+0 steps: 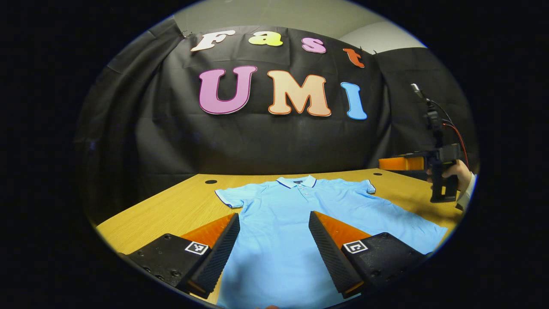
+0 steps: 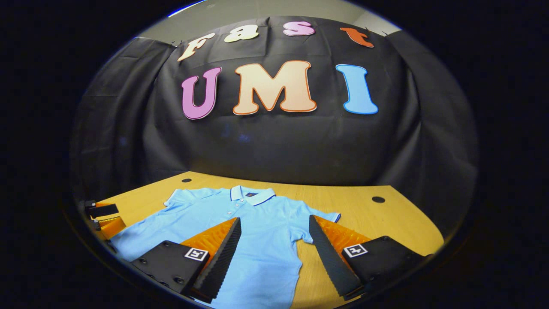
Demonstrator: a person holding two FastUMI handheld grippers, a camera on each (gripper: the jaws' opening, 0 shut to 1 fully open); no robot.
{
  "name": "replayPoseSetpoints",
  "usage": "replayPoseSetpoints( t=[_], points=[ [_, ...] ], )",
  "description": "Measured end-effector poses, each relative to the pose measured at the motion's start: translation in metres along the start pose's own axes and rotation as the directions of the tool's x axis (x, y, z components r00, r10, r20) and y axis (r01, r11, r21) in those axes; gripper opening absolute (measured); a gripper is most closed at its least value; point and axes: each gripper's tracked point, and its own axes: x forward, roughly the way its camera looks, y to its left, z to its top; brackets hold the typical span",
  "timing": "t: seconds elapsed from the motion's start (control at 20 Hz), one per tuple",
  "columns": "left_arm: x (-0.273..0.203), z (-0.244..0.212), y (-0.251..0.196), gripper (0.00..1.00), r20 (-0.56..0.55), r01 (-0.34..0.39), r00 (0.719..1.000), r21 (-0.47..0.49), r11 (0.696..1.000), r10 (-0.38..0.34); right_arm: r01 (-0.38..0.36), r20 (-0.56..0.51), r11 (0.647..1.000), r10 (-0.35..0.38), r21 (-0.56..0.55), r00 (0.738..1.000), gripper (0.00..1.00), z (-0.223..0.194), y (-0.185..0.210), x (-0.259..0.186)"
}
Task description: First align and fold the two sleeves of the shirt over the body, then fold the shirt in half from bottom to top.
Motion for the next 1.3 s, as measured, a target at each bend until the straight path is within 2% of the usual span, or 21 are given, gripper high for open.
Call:
replayPoseSetpoints(
  t=[0.2,0.4,0.5,0.75,0.95,1.1,1.3],
  points=[
    [0.0,0.0,0.0,0.98,0.0,0.003,1.0,0.0,1.0,-0.003,0.03,-0.077,0.999,-0.032,-0.024,0.997,0.98,-0.001,-0.02,0.05],
    [0.0,0.0,-0.001,0.98,-0.005,0.008,1.0,0.0,1.0,-0.008,0.103,-0.175,0.993,-0.112,-0.063,0.978,0.97,-0.024,-0.058,0.098],
    [0.0,0.0,-0.001,0.98,-0.005,0.01,1.0,0.001,1.0,-0.01,0.147,-0.23,0.987,-0.158,-0.064,0.96,0.99,-0.042,-0.079,0.121],
    [0.0,-0.002,-0.002,0.97,-0.008,0.016,1.0,0.002,1.0,-0.016,0.209,-0.349,0.977,-0.206,-0.031,0.914,0.99,-0.088,-0.111,0.151],
    [0.001,-0.003,-0.002,0.97,-0.014,0.016,1.0,0.003,1.0,-0.016,0.212,-0.39,0.977,-0.198,-0.01,0.899,1.0,-0.108,-0.117,0.156],
    [0.001,-0.002,-0.002,0.98,-0.014,0.016,1.0,0.005,1.0,-0.016,0.205,-0.395,0.979,-0.182,0.015,0.9,0.99,-0.11,-0.116,0.159],
    [0.001,-0.002,-0.002,0.98,-0.015,0.016,1.0,0.004,1.0,-0.016,0.193,-0.415,0.979,-0.148,0.069,0.898,0.87,-0.115,-0.112,0.16]
  ],
)
